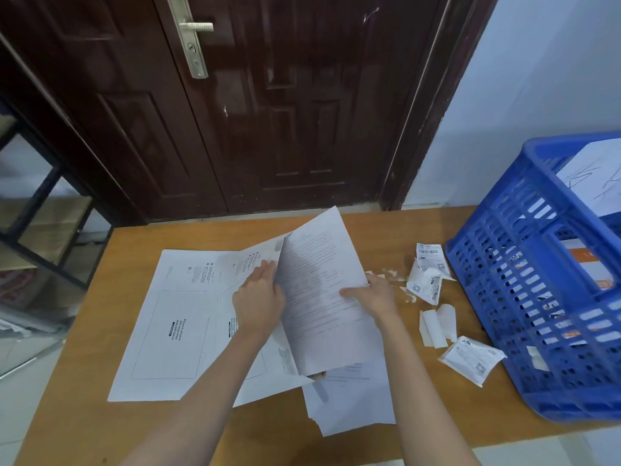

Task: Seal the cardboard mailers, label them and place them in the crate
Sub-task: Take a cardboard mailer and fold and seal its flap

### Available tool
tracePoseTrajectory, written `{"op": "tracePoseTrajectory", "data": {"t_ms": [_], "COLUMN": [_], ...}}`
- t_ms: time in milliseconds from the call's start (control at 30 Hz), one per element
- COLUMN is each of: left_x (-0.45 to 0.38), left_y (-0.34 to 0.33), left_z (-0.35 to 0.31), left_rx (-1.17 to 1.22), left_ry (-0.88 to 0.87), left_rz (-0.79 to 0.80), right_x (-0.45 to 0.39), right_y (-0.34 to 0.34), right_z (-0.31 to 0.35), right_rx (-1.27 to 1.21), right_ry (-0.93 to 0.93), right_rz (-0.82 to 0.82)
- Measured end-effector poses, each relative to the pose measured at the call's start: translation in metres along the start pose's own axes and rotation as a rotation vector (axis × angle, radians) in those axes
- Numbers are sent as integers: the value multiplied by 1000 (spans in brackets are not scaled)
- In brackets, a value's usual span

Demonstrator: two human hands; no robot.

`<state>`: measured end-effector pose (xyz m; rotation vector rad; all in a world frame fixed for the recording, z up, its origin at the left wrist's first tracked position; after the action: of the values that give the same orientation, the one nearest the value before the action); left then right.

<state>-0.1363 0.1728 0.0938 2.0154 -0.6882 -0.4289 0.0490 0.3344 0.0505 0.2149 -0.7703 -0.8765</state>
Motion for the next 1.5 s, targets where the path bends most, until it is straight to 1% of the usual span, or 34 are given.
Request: {"op": "tracePoseTrajectory", "data": {"t_ms": [67,133,167,233,333,467,567,733,933,1067,1233,1300,1333,1367,1433,1467,1500], "left_x": [-1,-1,-1,-1,0,-1,1,6,10,6,9,10,10,11,16,19,21], "left_y": [1,1,0,0,0,1,2,5,7,9,9,4,-5,-17,-45,-54,-60], "left_z": [-1,0,0,-1,-7,-18,-27,-36,-47,-40,-41,-43,-44,-42,-35,-30,-24], "left_rx": [3,12,14,18,27,71,86,87,71,83,132,147,179,252,551,724,852], "left_ry": [7,16,20,20,15,5,-14,-22,-75,-81,-76,-71,-62,-30,114,195,263], "left_rz": [-2,-2,-1,1,-3,-15,-26,-58,-79,-91,-108,-63,-5,95,349,432,477], "right_x": [3,7,10,12,15,17,19,25,35,41,39,38,38,40,40,40,37], "right_y": [-12,-26,-31,-38,-45,-55,-67,-78,-89,-93,-92,-93,-93,-93,-94,-95,-94], "right_z": [-5,-11,-11,-11,-5,5,10,15,15,10,10,10,11,10,3,0,-3], "right_rx": [-30,9,28,54,100,180,254,303,383,420,536,497,480,466,390,307,215], "right_ry": [-56,-126,-145,-145,-110,-72,-44,-7,-18,-83,-71,-72,-66,-76,-108,-120,-137], "right_rz": [108,246,294,337,334,288,293,261,317,409,423,413,408,406,402,391,351]}}
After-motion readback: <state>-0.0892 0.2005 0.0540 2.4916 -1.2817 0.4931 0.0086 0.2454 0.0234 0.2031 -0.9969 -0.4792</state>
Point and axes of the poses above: each hand's wrist, its own x-axis away from the middle knuckle, its own y-axis out of the back of the hand, z = x × y, the point moved 10 cm from there along -x, towards the middle knuckle, and after that the axes turned 11 degrees about x, right-handed, at the moved point
